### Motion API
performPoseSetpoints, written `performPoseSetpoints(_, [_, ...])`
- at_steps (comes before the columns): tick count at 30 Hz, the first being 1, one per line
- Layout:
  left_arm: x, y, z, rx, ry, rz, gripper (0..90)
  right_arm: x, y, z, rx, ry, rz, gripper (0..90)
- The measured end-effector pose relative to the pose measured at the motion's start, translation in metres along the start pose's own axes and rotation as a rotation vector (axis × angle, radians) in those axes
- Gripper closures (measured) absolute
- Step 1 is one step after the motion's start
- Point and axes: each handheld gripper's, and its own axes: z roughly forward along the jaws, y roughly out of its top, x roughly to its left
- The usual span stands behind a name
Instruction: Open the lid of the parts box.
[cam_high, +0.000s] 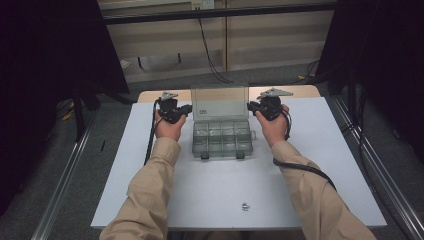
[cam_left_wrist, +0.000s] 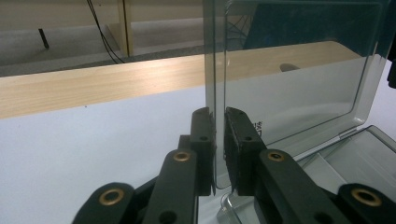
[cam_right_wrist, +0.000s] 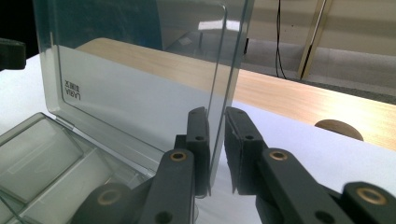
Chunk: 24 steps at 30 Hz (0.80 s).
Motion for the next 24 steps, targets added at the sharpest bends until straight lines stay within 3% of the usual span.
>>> performPoseSetpoints(6, [-0.002, 0.0, -0.001, -0.006, -0.013, -0.007, 79.6, 0.0, 0.001, -0.003, -0.003, 0.001, 0.006, 78.0])
performPoseSetpoints(14, [-0.006, 0.0, -0.008, -0.014, -0.028, -0.003, 69.4, 0.006, 0.001, -0.011, -0.017, 0.012, -0.001, 69.4])
performPoseSetpoints(24, [-0.013, 0.002, -0.023, -0.053, -0.045, 0.008, 51.9, 0.013, -0.003, -0.029, -0.03, 0.023, 0.008, 48.4])
